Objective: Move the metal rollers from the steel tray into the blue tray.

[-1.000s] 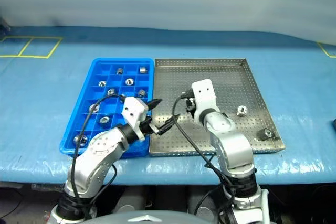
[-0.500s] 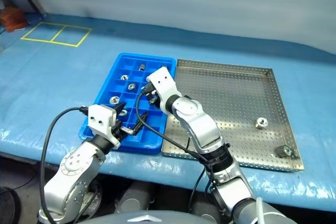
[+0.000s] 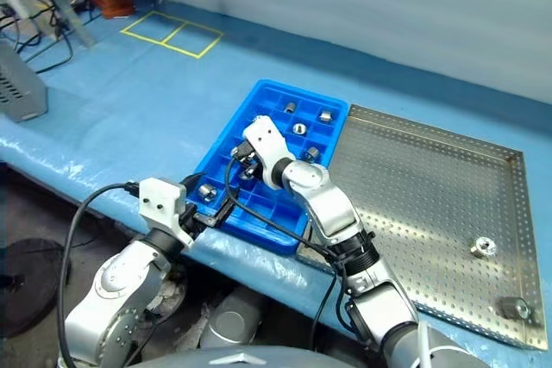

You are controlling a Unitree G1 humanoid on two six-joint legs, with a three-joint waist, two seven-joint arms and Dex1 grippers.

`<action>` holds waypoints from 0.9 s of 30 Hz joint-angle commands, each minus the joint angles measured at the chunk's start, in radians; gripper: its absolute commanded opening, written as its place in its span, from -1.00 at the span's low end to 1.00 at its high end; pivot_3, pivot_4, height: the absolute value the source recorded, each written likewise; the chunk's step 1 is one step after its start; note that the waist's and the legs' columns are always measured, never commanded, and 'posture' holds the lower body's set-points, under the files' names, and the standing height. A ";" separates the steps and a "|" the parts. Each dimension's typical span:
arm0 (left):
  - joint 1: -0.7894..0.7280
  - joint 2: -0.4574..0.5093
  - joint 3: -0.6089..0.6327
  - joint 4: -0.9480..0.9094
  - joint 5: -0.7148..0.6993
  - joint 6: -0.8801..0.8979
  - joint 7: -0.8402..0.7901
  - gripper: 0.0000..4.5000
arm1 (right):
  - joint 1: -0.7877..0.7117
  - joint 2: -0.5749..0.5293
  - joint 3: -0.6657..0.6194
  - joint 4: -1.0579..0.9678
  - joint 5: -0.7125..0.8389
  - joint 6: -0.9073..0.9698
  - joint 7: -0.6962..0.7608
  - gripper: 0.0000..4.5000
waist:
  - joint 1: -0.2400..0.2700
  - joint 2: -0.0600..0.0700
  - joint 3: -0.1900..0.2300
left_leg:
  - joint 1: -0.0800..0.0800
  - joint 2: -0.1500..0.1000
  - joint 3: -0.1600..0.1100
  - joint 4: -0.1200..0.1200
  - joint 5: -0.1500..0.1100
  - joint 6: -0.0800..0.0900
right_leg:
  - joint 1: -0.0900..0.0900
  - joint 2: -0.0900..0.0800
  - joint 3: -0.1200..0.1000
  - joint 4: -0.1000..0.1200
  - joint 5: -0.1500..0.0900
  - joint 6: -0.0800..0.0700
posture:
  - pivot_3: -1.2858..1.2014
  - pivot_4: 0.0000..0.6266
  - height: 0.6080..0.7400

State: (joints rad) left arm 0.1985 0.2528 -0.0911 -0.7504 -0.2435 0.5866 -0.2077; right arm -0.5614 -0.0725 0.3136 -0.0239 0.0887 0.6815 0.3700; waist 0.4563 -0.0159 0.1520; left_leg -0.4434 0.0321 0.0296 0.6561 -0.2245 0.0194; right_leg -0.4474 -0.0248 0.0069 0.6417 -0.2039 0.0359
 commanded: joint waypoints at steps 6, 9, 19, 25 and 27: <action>-0.055 0.012 -0.042 -0.001 -0.010 -0.003 -0.038 1.00 | 0.049 -0.050 -0.062 -0.117 -0.001 0.026 -0.020 -0.26 | 0.035 0.000 0.000 | -0.001 0.000 0.000 0.001 -0.001 -0.001 | 0.000 0.000 -0.001 0.000 0.000 0.000 | 0.43 -0.52 1.00; -0.069 0.012 -0.049 0.011 -0.010 -0.002 -0.046 1.00 | 0.066 -0.068 -0.076 -0.144 0.000 0.042 -0.026 -0.26 | 0.030 0.000 0.000 | -0.001 0.000 -0.001 0.002 -0.001 -0.001 | 0.000 0.000 -0.002 0.000 0.000 0.000 | 0.42 -0.52 1.00; -0.099 0.007 -0.070 0.039 -0.014 -0.007 -0.067 1.00 | 0.095 -0.086 -0.101 -0.156 0.001 0.068 -0.045 -0.26 | 0.010 0.000 0.000 | -0.001 0.001 -0.001 0.002 0.000 -0.002 | 0.001 0.001 -0.003 0.000 0.000 0.000 | 0.40 -0.52 1.00; -0.104 0.004 -0.076 0.043 -0.012 -0.006 -0.063 1.00 | 0.124 -0.080 -0.090 -0.118 -0.005 0.068 -0.046 -0.26 | -0.003 0.000 0.000 | -0.001 0.002 -0.001 0.003 0.000 -0.002 | 0.001 0.002 -0.003 0.001 0.000 0.000 | 0.40 -0.52 1.00; -0.105 0.003 -0.077 0.044 -0.010 -0.006 -0.061 1.00 | 0.135 -0.091 -0.087 -0.125 -0.009 0.063 -0.042 0.06 | -0.004 0.000 0.000 | -0.001 0.003 -0.001 0.003 0.000 -0.002 | 0.001 0.002 -0.004 0.001 0.000 0.000 | 0.40 -0.52 1.00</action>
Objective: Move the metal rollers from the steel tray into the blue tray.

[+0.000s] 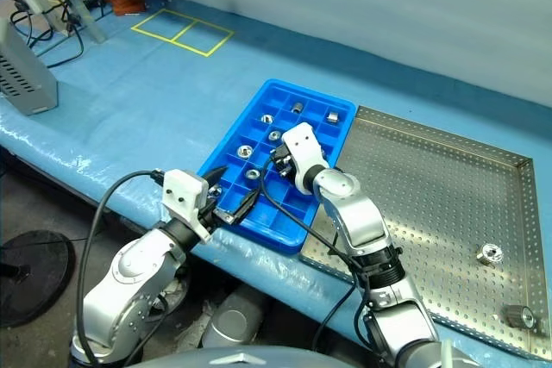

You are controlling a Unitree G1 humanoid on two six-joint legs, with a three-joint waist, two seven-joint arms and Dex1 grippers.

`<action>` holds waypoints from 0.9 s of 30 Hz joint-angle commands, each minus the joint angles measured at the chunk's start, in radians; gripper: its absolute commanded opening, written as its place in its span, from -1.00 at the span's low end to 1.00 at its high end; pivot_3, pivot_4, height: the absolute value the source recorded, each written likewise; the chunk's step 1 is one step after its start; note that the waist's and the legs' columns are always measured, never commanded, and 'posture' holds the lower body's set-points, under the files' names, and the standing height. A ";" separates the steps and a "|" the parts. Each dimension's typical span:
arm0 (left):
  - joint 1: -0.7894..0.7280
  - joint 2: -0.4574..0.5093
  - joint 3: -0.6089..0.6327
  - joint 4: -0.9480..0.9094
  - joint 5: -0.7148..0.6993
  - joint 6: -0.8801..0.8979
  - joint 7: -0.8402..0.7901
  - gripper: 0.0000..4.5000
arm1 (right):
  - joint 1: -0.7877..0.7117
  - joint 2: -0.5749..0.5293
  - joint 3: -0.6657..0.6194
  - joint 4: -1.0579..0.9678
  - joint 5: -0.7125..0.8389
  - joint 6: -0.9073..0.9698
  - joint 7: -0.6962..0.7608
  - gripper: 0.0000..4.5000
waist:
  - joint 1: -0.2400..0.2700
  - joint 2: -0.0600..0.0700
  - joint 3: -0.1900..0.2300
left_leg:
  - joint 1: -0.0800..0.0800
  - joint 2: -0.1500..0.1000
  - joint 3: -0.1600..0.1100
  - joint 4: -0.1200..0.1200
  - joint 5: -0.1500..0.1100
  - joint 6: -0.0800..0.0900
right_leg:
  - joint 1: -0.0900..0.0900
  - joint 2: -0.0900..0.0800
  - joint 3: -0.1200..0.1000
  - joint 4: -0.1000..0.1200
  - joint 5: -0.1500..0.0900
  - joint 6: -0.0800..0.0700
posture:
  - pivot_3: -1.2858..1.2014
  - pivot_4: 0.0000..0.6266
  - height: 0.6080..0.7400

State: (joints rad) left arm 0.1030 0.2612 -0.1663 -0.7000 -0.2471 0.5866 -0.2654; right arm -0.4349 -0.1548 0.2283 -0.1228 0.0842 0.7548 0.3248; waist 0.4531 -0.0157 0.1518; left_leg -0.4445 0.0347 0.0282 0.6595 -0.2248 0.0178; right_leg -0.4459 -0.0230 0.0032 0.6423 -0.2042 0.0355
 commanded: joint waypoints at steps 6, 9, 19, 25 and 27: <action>-0.021 0.009 -0.013 0.000 -0.013 -0.003 -0.028 1.00 | 0.021 -0.010 -0.045 -0.115 0.006 0.028 -0.028 0.89 | -0.005 0.000 0.000 | 0.000 0.001 0.000 0.001 0.000 0.000 | 0.000 0.001 0.000 0.000 0.000 -0.001 | 0.37 -0.52 1.00; -0.044 0.008 -0.034 0.016 -0.017 -0.004 -0.049 1.00 | 0.041 -0.004 -0.096 -0.193 0.009 0.057 -0.070 0.98 | -0.011 0.001 0.000 | 0.000 0.001 0.000 0.001 0.000 0.000 | 0.000 0.001 0.000 0.000 0.000 -0.001 | 0.34 -0.52 1.00; -0.142 -0.003 -0.123 0.102 -0.034 -0.001 -0.133 1.00 | 0.186 0.095 -0.342 -0.394 -0.045 0.064 -0.344 0.98 | -0.122 0.002 -0.002 | -0.001 0.001 -0.001 0.003 0.000 0.000 | 0.001 0.000 0.000 0.000 0.000 0.000 | 0.19 -0.52 1.00; -0.201 0.012 -0.180 0.142 -0.031 -0.014 -0.196 1.00 | 0.253 0.162 -0.379 -0.419 -0.123 0.091 -0.498 0.98 | -0.260 0.004 -0.003 | 0.000 0.000 -0.002 0.004 0.001 0.001 | 0.003 0.001 0.001 0.001 0.000 -0.001 | 0.14 -0.52 1.00; -0.212 0.010 -0.193 0.153 -0.031 -0.019 -0.204 1.00 | 0.258 0.202 -0.392 -0.410 -0.141 0.100 -0.552 0.98 | -0.310 0.005 -0.003 | 0.001 0.000 -0.004 0.004 0.001 0.001 | 0.004 0.001 0.002 0.002 0.000 -0.001 | 0.14 -0.52 1.00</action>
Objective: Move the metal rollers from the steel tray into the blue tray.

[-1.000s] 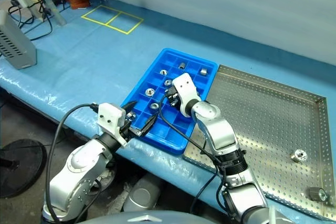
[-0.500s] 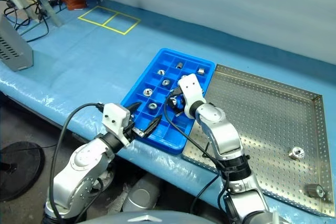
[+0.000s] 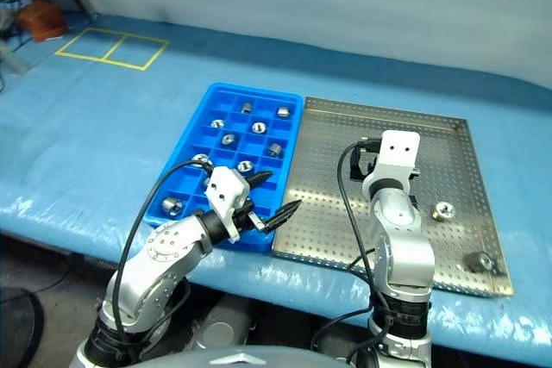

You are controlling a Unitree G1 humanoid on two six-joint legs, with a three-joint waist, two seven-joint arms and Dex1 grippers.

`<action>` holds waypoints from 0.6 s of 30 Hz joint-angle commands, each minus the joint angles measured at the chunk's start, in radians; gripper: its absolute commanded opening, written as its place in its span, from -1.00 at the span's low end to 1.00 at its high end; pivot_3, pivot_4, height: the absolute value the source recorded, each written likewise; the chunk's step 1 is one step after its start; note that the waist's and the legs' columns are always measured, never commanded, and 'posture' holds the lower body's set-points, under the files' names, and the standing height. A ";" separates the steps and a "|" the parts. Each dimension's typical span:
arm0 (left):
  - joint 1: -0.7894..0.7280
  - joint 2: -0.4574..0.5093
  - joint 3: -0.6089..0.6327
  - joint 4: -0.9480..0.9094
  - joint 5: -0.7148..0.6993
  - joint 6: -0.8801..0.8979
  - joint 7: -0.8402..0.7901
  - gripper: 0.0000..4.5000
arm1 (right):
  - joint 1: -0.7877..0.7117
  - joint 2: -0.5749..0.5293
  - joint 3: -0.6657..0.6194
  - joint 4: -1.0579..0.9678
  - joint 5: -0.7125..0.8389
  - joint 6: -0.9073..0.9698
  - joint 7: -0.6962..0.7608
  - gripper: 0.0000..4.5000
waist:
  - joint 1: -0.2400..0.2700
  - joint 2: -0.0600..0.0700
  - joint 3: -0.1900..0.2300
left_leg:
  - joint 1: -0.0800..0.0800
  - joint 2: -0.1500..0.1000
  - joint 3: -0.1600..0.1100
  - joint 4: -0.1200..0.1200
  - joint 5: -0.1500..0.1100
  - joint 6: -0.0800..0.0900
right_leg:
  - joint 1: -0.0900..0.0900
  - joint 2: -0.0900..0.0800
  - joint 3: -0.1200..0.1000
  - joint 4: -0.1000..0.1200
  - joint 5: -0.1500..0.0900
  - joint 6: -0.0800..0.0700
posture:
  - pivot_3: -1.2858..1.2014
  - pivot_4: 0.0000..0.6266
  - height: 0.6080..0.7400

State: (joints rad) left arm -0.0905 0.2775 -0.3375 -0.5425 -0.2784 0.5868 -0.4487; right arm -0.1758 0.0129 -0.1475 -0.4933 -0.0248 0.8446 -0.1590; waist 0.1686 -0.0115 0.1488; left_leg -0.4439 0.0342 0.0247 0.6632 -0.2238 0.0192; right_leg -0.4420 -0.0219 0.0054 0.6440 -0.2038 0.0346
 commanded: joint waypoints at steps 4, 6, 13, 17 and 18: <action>-0.042 -0.020 -0.045 0.016 -0.008 -0.024 -0.040 1.00 | -0.015 0.098 -0.032 0.017 -0.083 0.003 -0.178 0.98 | -0.104 0.001 0.000 | 0.003 -0.001 0.001 0.000 0.001 0.001 | 0.002 0.000 0.004 0.001 0.000 0.000 | 0.11 -0.52 1.00; -0.050 -0.024 -0.053 0.022 -0.010 -0.025 -0.049 1.00 | -0.036 0.121 -0.049 0.060 -0.088 -0.020 -0.227 0.98 | -0.131 0.001 0.000 | 0.009 -0.001 0.001 -0.001 0.001 0.001 | 0.008 0.000 0.004 0.001 0.000 0.000 | 0.11 -0.52 1.00; -0.069 -0.046 -0.078 0.037 -0.005 -0.025 -0.056 1.00 | -0.158 0.134 -0.126 0.260 -0.050 -0.102 -0.314 0.98 | -0.169 0.002 0.000 | 0.018 0.000 -0.001 -0.001 0.002 0.004 | 0.014 0.001 0.007 0.002 0.001 0.000 | 0.09 -0.52 1.00; -0.063 -0.049 -0.079 0.029 -0.005 -0.022 -0.055 1.00 | -0.216 0.131 -0.161 0.353 -0.034 -0.142 -0.338 0.98 | -0.170 0.002 0.000 | 0.017 -0.002 -0.001 -0.003 0.002 0.004 | 0.013 0.001 0.008 0.001 0.001 0.000 | 0.09 -0.52 1.00; -0.061 -0.049 -0.079 0.026 -0.006 -0.021 -0.054 1.00 | -0.230 0.130 -0.174 0.375 -0.030 -0.153 -0.351 0.98 | -0.171 0.002 0.000 | 0.017 -0.002 -0.001 -0.003 0.002 0.004 | 0.013 0.000 0.009 0.001 0.001 0.000 | 0.10 -0.52 1.00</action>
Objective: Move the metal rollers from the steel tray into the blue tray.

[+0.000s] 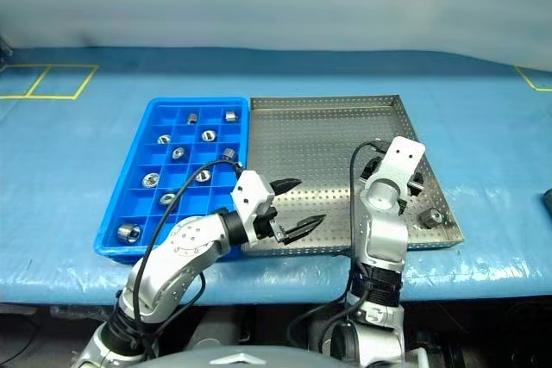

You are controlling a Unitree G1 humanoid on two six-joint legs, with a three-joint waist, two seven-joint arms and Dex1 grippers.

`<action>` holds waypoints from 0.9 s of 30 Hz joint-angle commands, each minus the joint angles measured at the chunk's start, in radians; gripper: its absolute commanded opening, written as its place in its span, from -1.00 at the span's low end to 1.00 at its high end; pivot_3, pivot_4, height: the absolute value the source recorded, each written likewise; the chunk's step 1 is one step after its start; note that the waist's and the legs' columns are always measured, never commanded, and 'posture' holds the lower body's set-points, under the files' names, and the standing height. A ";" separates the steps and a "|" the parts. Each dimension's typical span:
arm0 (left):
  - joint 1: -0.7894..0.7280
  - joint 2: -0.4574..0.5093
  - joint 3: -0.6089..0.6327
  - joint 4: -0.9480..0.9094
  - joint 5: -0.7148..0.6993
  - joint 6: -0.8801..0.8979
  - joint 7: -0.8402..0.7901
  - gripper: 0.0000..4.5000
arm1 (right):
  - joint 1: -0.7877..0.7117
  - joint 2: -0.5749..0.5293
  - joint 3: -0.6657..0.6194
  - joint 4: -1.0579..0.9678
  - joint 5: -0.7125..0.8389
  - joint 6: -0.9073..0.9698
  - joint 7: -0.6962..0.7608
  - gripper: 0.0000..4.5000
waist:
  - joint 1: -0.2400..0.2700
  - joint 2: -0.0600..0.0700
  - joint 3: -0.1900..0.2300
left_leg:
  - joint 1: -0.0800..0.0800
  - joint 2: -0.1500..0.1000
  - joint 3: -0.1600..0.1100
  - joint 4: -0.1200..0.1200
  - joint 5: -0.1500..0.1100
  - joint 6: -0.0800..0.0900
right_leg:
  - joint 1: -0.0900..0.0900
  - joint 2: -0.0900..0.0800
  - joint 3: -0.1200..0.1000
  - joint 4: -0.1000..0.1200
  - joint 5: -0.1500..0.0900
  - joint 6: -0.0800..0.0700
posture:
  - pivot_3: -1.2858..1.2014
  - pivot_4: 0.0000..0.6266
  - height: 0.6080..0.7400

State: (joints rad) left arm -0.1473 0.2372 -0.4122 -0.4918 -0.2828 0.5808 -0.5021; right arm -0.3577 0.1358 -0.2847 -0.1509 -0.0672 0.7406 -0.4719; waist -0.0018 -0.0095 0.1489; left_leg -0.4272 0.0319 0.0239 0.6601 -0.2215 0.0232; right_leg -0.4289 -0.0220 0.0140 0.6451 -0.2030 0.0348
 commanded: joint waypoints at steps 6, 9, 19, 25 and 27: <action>0.007 -0.008 0.003 -0.033 -0.003 -0.012 0.009 1.00 | -0.126 0.002 -0.111 0.161 0.030 -0.096 -0.124 0.98 | 0.001 0.000 0.000 | 0.000 -0.002 0.000 0.000 0.000 0.000 | 0.000 -0.002 0.001 0.000 0.001 0.001 | 0.12 -0.52 1.00; 0.012 -0.007 0.005 -0.037 -0.004 -0.010 0.013 1.00 | -0.161 -0.006 -0.150 0.237 0.043 -0.125 -0.164 0.98 | 0.002 0.000 0.000 | 0.000 -0.002 0.000 0.000 0.000 0.001 | 0.000 -0.002 0.001 0.000 0.001 0.001 | 0.12 -0.52 1.00; 0.026 -0.003 0.000 -0.043 -0.007 -0.011 0.021 1.00 | -0.250 -0.045 -0.225 0.461 0.098 -0.215 -0.262 0.98 | 0.006 0.001 0.000 | 0.000 -0.002 0.001 0.000 0.001 0.001 | 0.000 -0.002 0.002 0.000 0.001 0.002 | 0.15 -0.52 1.00; 0.033 -0.006 0.002 -0.046 -0.007 -0.014 0.025 1.00 | -0.317 -0.062 -0.297 0.582 0.168 -0.268 -0.341 0.98 | 0.007 0.000 0.000 | 0.001 -0.002 0.001 0.000 0.001 0.002 | 0.001 -0.002 0.002 -0.001 0.001 0.003 | 0.16 -0.52 1.00; 0.036 -0.007 0.003 -0.046 -0.006 -0.016 0.026 1.00 | -0.325 -0.065 -0.303 0.598 0.180 -0.271 -0.358 0.81 | 0.010 0.001 0.000 | 0.001 -0.002 0.001 0.000 0.001 0.002 | 0.001 -0.002 0.002 -0.001 0.001 0.003 | 0.16 -0.52 1.00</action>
State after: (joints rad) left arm -0.1098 0.2381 -0.4103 -0.4927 -0.2855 0.5808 -0.4795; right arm -0.6794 0.0765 -0.5699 0.4282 0.0941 0.4698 -0.8037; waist 0.0083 -0.0090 0.1492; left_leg -0.4265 0.0294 0.0245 0.6602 -0.2203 0.0255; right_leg -0.4279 -0.0240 0.0159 0.6445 -0.2015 0.0375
